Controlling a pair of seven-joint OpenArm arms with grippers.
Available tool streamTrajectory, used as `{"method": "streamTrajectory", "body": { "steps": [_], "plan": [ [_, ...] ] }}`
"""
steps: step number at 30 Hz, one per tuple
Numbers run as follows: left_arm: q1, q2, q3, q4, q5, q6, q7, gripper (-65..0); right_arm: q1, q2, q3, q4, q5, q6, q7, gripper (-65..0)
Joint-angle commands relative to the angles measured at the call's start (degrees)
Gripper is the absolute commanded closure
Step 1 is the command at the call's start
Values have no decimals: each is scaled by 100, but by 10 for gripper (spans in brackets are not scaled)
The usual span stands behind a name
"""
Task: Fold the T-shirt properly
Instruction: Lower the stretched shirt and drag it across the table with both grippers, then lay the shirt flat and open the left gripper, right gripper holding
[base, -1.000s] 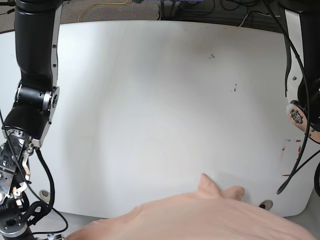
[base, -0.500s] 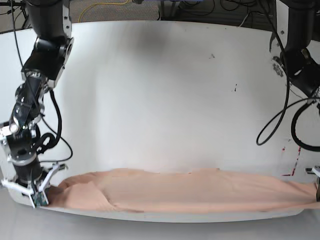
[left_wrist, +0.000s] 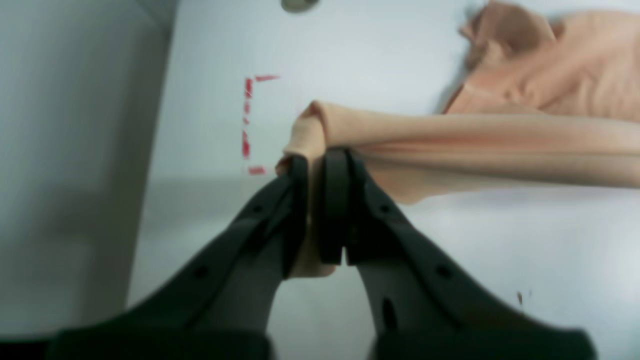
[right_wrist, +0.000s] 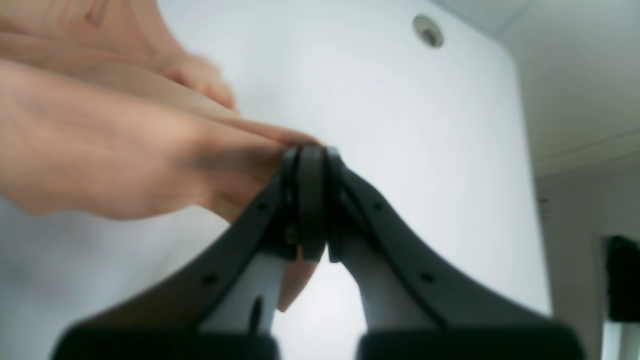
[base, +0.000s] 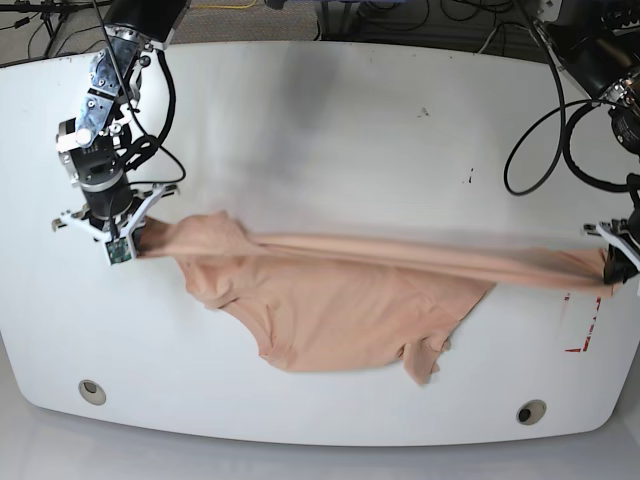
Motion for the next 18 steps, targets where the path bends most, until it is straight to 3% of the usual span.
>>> {"method": "streamTrajectory", "body": {
  "steps": [1, 10, 18],
  "plan": [
    [241, -144, -48, 100, -66, 17, -254, 0, -201, -41, 23, 130, 46, -66, 227, -3],
    [970, -144, -74, 30, -40, -274, -263, 0, -992, -340, 32, 130, 46, -66, 253, -2],
    [1392, -197, -74, -296, 13, -326, -263, 0, -1476, -612, 32, 121, 46, -66, 262, -2]
  ]
}}
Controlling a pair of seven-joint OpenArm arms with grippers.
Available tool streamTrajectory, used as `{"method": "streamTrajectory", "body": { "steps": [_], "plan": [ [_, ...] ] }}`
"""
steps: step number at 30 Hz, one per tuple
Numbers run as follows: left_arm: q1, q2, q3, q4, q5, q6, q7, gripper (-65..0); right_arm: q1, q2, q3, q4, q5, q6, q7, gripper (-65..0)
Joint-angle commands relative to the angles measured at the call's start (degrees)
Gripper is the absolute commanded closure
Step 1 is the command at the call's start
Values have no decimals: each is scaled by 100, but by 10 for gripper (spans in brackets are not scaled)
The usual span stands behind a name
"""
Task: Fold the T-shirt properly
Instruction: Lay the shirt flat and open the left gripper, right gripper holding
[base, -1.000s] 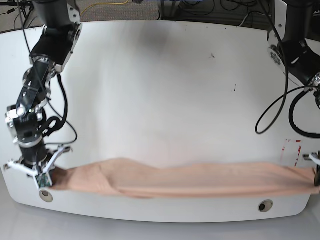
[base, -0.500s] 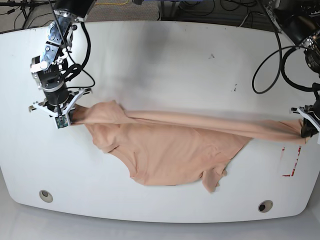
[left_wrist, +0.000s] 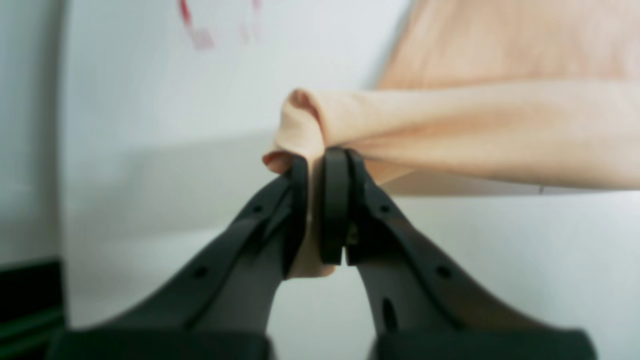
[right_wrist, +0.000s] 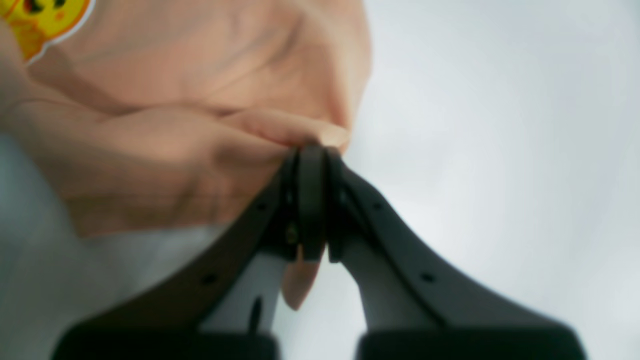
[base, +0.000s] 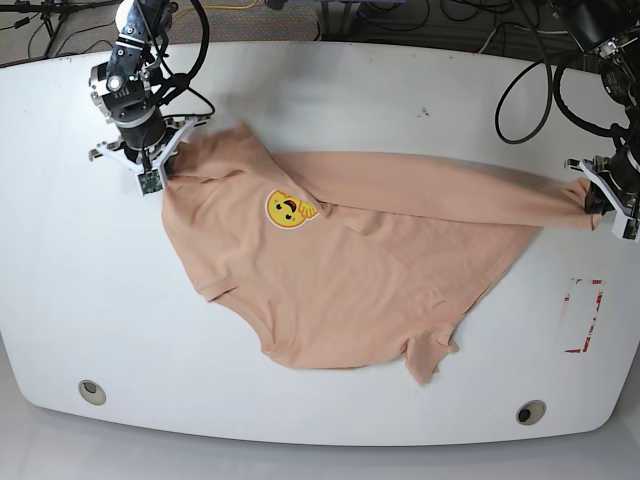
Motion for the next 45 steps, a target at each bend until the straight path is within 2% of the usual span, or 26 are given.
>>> {"method": "streamTrajectory", "body": {
  "steps": [1, 16, 27, 32, 42, 45],
  "plan": [
    [70, -184, -44, -7, 15, -5, -112, 0, -73, 28, 30, 110, 35, -51, 146, -2],
    [651, -219, -17, -596, 1026, -115, -112, 0, -407, -253, 21, 93, -17, -60, 146, -2],
    [712, -219, 141, -983, 1668, -115, -112, 0, -407, -244, 3, 40, -26, -60, 137, -2],
    [712, -219, 378, -895, 1844, -115, -112, 0, -416, -253, -14, -13, -26, -51, 137, -2],
    [712, -219, 352, -843, 1914, -115, -112, 0, -504, -244, -14, -22, -17, -51, 129, -2],
    [712, -219, 334, -834, 1897, -115, -112, -32, -521, -244, -23, -22, -9, -51, 129, -2]
  ]
}}
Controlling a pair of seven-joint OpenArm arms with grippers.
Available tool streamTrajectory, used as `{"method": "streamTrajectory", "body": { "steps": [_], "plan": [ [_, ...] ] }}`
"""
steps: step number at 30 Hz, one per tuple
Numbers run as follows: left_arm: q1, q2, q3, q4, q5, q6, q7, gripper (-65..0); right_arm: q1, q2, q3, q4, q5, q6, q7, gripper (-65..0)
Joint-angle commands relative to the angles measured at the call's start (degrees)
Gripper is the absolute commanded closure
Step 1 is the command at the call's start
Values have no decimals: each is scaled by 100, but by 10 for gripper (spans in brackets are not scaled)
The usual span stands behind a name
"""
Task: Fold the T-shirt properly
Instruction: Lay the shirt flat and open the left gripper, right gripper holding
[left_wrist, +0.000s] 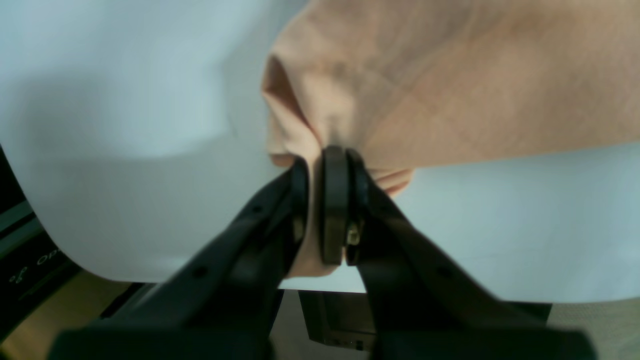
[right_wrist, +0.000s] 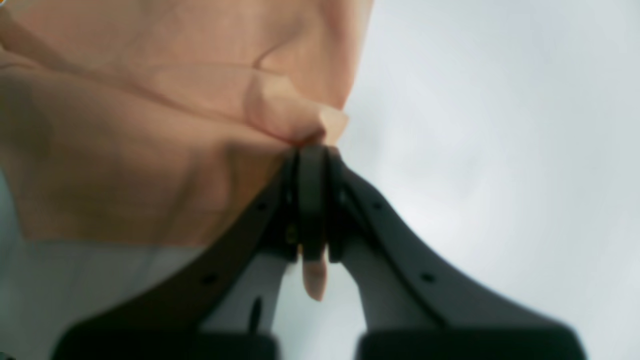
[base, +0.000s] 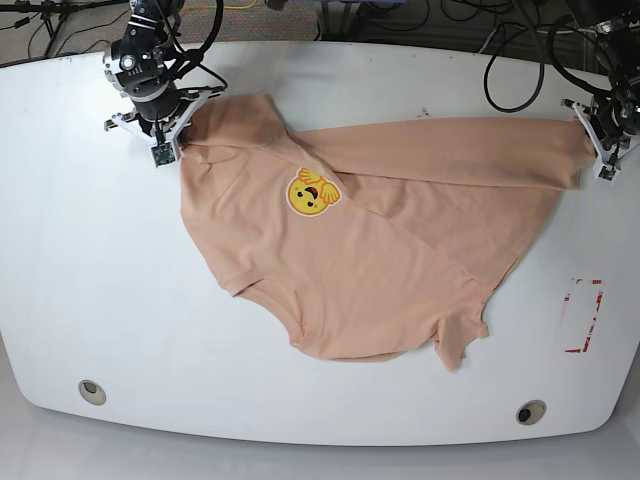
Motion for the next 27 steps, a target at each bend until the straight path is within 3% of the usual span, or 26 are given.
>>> {"method": "streamTrajectory", "body": {
  "steps": [1, 5, 19, 22, 27],
  "plan": [
    [-33, -121, -57, 108, 10, -3, -46, -49, -5, 24, 5, 92, 42, -31, 102, -2],
    [-42, -121, -57, 108, 2, -3, -46, -104, -14, -2, 5, 92, 68, -31, 102, -2],
    [-60, -121, -13, 91, 2, -3, -46, -111, -84, -19, 5, 83, 77, -31, 102, -2],
    [-60, -121, 110, 99, -7, -3, -29, -162, -84, -19, -3, 83, 86, -31, 102, -2],
    [-60, -112, 110, 108, -7, -3, -20, -310, -102, -19, -214, 83, 33, -31, 102, -2]
  ]
}}
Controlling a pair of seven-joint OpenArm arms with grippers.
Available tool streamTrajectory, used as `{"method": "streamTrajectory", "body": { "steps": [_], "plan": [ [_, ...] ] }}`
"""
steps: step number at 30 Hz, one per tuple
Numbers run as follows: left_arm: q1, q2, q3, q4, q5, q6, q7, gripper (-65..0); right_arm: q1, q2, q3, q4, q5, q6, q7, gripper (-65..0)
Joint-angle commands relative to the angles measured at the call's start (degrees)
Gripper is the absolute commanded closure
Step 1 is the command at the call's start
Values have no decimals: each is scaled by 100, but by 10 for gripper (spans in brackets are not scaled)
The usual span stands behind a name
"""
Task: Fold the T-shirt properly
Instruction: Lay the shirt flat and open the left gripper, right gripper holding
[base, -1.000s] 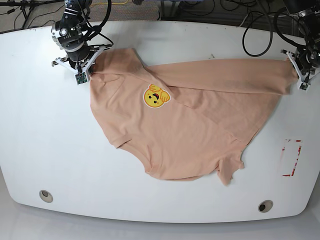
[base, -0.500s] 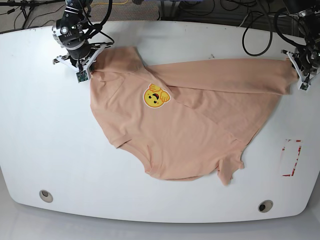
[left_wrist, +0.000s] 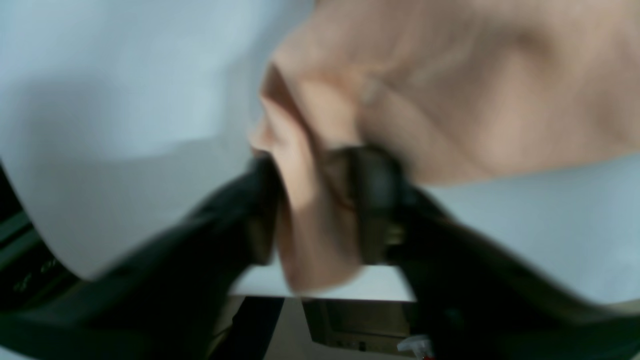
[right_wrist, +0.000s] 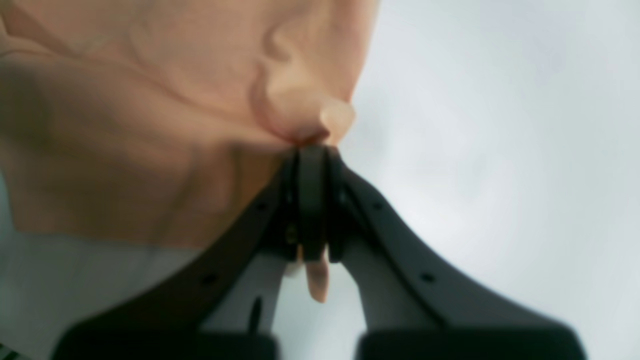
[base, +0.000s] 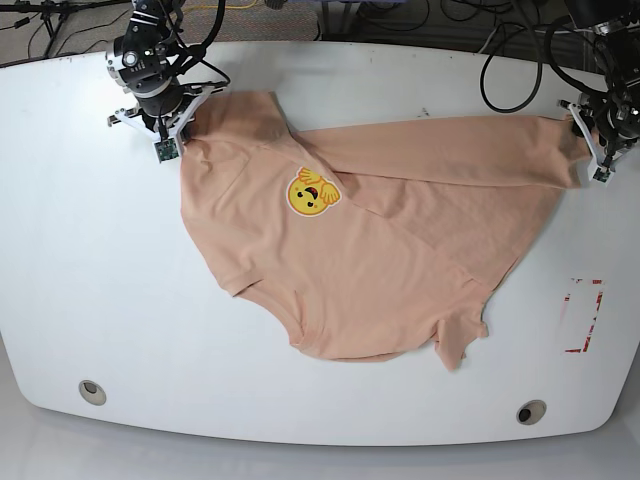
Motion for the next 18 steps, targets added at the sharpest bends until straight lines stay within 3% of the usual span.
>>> {"method": "streamTrajectory", "body": {
  "steps": [1, 4, 12, 18],
  "plan": [
    [-33, -110, -56, 108, 10, -3, -20, -324, -8, 11, -103, 83, 15, -27, 107, -2],
    [-33, -101, -56, 108, 10, -3, -20, -331, -8, 11, -173, 83, 15, -27, 107, -2],
    [-33, -110, -74, 108, 2, -3, -20, -264, 1, 11, -226, 83, 59, -45, 107, -2],
    [-16, -118, -320, 108, 2, -3, 121, -262, 10, 11, -288, 83, 33, -53, 107, -2]
  ]
}}
